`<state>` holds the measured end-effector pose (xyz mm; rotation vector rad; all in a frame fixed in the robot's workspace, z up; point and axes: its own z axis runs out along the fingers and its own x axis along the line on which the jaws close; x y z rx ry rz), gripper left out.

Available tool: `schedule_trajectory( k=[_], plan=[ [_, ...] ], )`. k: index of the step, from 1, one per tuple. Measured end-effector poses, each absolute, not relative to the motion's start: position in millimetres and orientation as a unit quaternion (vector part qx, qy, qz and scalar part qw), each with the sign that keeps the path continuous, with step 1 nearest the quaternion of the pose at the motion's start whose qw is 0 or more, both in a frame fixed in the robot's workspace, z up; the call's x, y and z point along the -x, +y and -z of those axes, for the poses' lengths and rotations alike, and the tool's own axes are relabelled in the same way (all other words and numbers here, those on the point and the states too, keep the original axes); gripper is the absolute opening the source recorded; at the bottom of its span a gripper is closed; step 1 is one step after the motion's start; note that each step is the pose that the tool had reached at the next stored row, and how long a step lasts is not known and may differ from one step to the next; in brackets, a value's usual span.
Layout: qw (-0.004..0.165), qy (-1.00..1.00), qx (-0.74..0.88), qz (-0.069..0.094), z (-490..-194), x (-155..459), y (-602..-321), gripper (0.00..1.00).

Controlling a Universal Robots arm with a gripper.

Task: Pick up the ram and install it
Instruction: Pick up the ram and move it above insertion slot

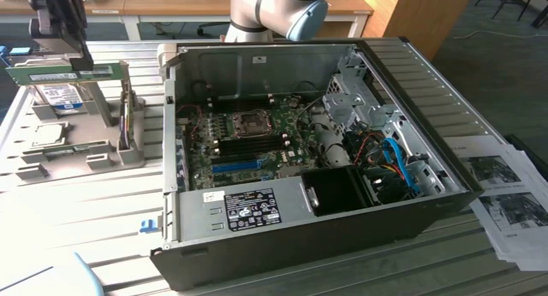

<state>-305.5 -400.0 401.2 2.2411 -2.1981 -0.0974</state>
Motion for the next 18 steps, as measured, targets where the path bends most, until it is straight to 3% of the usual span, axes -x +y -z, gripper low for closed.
schedule_trajectory(
  k=[18],
  plan=[
    [0.001,-0.700,-0.714,0.032,-401.2,272.6,-400.0,0.11]
  ],
)
